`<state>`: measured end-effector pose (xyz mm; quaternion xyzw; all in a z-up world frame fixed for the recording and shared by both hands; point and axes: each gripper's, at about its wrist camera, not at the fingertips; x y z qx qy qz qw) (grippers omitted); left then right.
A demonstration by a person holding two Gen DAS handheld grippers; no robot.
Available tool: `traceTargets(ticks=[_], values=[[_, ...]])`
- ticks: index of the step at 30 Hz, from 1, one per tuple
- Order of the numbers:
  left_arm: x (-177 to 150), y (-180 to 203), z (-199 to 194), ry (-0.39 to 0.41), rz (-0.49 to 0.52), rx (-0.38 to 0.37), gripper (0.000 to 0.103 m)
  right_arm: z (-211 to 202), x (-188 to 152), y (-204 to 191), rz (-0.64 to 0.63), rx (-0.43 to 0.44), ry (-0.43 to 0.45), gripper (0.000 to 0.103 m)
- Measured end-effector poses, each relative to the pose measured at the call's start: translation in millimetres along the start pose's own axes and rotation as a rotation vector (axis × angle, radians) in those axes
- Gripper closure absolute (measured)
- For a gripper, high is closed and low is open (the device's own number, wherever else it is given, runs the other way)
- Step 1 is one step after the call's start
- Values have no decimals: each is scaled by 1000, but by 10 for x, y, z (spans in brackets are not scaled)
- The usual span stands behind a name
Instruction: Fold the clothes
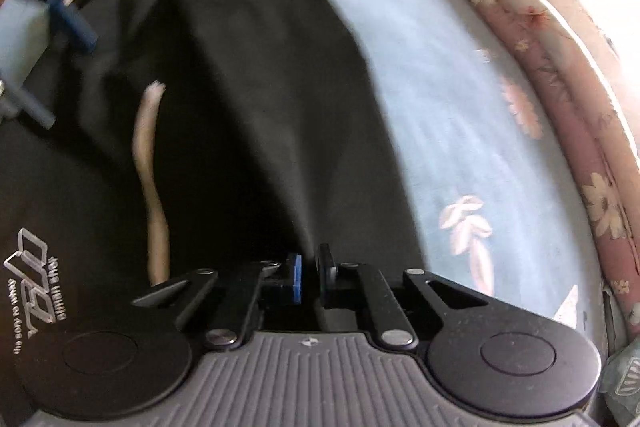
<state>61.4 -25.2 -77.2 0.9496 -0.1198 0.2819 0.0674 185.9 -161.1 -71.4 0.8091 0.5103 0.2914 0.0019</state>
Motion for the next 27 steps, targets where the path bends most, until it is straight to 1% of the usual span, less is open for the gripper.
traceTargets(ticks=[3, 7, 15, 19, 24, 27], values=[[22, 23, 3, -13, -16, 25, 23, 16, 63, 307, 50, -34, 38, 94], [26, 51, 13, -34, -27, 44, 23, 127, 122, 677, 109, -75, 66, 94], [12, 102, -12, -56, -42, 72, 23, 376, 100, 1123, 181, -148, 58, 94], [27, 152, 1, -69, -45, 82, 23, 506, 95, 1441, 235, -181, 49, 94], [36, 187, 23, -80, -50, 86, 23, 579, 62, 1732, 352, -238, 55, 95], [31, 175, 33, -84, -53, 88, 23, 694, 57, 1936, 394, -275, 45, 95]])
Point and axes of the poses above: each gripper's, at about its wrist camera, not at the fingertips, and z roughly the way its jaws point, y to its right, x to its top, and after that the axes turned 7 degrees about z, right-handed
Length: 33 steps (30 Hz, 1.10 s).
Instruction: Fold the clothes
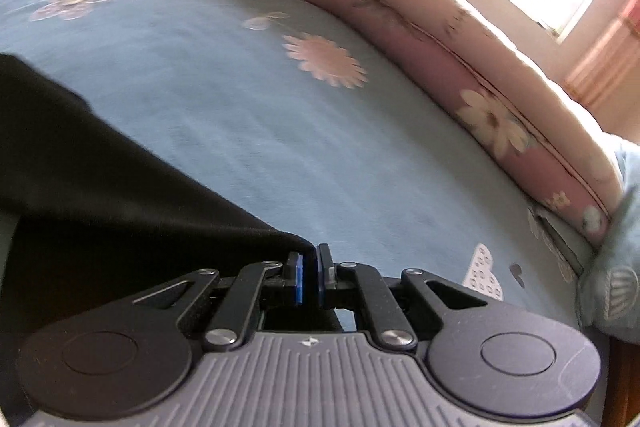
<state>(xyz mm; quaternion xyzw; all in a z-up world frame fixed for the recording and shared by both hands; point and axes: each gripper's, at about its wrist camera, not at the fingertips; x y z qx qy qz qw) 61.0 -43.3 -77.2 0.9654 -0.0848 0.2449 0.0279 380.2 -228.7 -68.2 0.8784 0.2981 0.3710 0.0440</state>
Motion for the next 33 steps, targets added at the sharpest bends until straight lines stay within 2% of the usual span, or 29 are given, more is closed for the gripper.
traceTargets(ticks=[6, 8, 9, 10, 12, 15, 17, 20, 24, 30, 31, 33], values=[[-39, -26, 11, -13, -14, -4, 23, 251, 52, 148, 22, -64, -38, 94], [-32, -30, -1, -15, -12, -5, 23, 381, 25, 144, 28, -44, -94, 91], [-26, -32, -8, -15, -11, -6, 23, 444, 7, 136, 23, -38, -121, 88], [-18, -34, -22, -13, -8, -9, 23, 461, -31, 135, 24, -37, -136, 73], [-6, -43, -36, -7, 1, -20, 23, 404, -116, 172, 39, -17, -145, 67], [26, -97, -29, -3, 8, -35, 23, 44, -253, 467, 114, 67, -124, 52], [53, -107, 5, -7, 18, -43, 23, -259, -411, 756, 147, 95, -99, 37], [106, -75, 106, -18, 44, -48, 23, -583, -786, 1160, 187, 123, -118, 33], [165, -65, 151, -21, 65, -58, 23, -731, -1326, 1487, 256, 108, -195, 33], [235, -32, 210, -37, 90, -49, 23, -777, -1873, 1618, 436, 151, -226, 33], [240, -26, 212, -37, 92, -48, 23, -750, -1914, 1609, 456, 160, -235, 35], [249, -15, 215, -38, 97, -46, 23, -714, -1955, 1581, 487, 178, -238, 48]])
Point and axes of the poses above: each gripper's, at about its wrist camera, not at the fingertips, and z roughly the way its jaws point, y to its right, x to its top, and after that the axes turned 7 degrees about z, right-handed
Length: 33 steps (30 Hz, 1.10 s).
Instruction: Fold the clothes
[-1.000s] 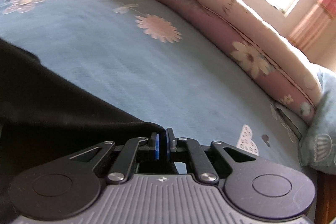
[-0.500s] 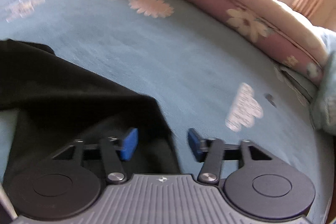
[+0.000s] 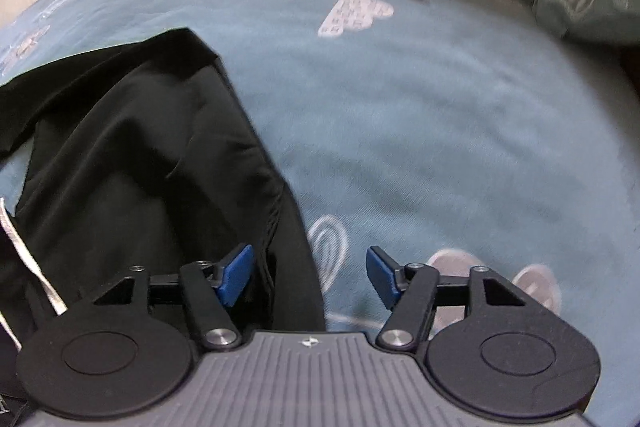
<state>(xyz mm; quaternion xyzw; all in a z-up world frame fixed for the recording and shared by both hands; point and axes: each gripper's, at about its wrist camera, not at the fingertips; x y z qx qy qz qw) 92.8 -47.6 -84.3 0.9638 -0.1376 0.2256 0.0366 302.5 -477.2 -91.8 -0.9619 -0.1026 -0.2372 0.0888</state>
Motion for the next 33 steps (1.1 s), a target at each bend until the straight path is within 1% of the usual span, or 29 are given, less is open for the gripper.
traceTargets(ticks=[1, 2, 4, 6, 8, 12, 14, 16, 18, 20, 23, 24, 25, 26, 29, 33], values=[[2, 4, 4, -1, -1, 2, 23, 15, -12, -8, 25, 16, -4, 72], [4, 10, 7, -2, -1, 3, 23, 26, -26, -17, 54, 35, -8, 92], [8, 21, 2, -2, 1, 4, 23, 8, -42, -73, 69, 23, 5, 96], [13, 29, -11, 1, 2, 4, 23, -45, -29, -130, 41, -26, 38, 97], [25, 37, -40, 14, 0, -5, 23, -112, 18, -121, 40, -61, 55, 97], [58, 76, -60, 41, 10, -48, 23, -97, 105, -88, 37, -136, 67, 97], [68, 120, -42, 39, 27, -50, 23, 23, 85, -100, 39, -163, 42, 95], [63, 153, -49, 39, 47, -48, 23, 121, 51, -128, 52, -184, 39, 92], [45, 151, -87, 53, 55, -59, 23, 59, 44, -124, 92, -199, 55, 84], [42, 122, -109, 63, 49, -68, 23, -166, -24, -118, 133, -193, 95, 73], [60, 85, -122, 68, 51, -75, 23, -527, -144, -119, 192, -181, 161, 66], [76, 79, -120, 68, 59, -79, 23, -638, -206, -131, 212, -165, 172, 65], [95, 78, -119, 68, 68, -88, 23, -742, -297, -157, 230, -144, 179, 62], [110, 78, -122, 68, 78, -100, 23, -844, -396, -185, 247, -125, 184, 55], [159, 91, -106, 64, 131, -134, 23, -1059, -726, -340, 274, -116, 183, 54], [147, 83, -125, 57, 210, -160, 23, -1223, -1232, -546, 355, -127, 155, 53]])
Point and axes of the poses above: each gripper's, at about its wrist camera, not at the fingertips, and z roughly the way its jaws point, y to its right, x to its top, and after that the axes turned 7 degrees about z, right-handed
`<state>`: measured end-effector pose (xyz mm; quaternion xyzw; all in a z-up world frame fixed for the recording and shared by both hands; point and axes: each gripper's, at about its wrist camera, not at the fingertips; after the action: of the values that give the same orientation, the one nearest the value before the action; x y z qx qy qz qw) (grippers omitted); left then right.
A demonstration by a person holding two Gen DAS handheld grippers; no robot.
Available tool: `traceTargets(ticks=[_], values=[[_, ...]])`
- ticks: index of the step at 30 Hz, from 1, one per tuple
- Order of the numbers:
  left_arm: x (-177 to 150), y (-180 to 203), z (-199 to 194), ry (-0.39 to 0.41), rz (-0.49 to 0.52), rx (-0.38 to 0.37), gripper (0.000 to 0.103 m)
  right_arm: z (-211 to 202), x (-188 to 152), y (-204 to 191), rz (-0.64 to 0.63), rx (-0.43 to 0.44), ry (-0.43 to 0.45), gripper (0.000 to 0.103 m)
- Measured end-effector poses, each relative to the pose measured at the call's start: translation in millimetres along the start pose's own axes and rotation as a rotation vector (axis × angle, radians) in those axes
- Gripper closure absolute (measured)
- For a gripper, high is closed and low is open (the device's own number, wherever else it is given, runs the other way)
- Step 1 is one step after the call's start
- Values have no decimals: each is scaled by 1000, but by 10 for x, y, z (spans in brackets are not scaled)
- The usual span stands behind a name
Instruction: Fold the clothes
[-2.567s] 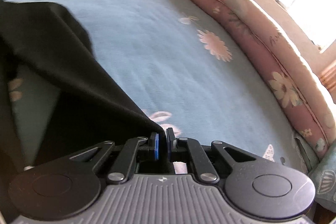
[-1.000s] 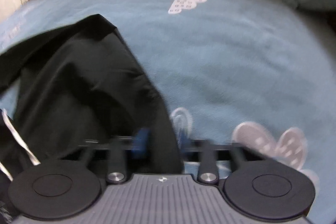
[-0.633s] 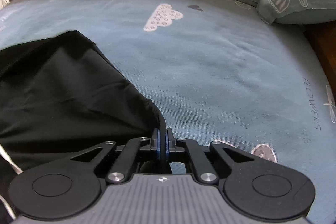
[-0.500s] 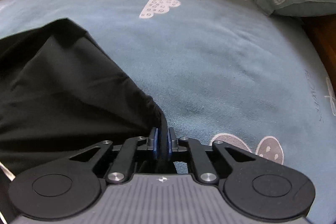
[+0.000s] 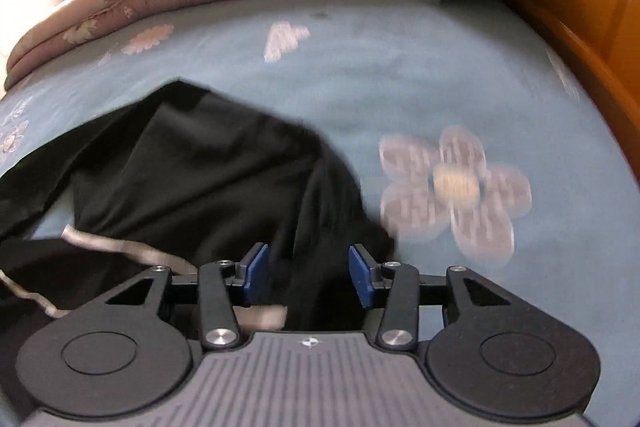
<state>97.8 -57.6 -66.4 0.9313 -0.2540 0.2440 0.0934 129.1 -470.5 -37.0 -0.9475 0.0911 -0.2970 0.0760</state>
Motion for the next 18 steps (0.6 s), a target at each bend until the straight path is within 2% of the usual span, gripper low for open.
traceTargets(ticks=[5, 9, 12, 16, 18], values=[[-95, -50, -105, 10, 60, -32, 23, -215, -543, -144, 68, 9, -55, 53], [-173, -90, -178, 27, 89, -51, 23, -394, -905, -433, -8, -45, -90, 53], [-240, -140, -240, 47, 91, -49, 23, -530, -1028, -541, -34, -103, -81, 53], [-349, -280, -362, 87, 51, -31, 23, -713, -1012, -608, -33, -137, -47, 41], [-397, -361, -446, 112, 26, -3, 23, -718, -980, -704, -51, -144, -35, 41]])
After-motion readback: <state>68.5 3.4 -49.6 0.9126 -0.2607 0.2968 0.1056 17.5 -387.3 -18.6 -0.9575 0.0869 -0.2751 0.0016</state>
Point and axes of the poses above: each gripper's, at about its wrist camera, not at the fingertips, and z roughly the way its jaws point, y to its right, x to its top, and after that the axes turned 7 degrees about z, right-handed
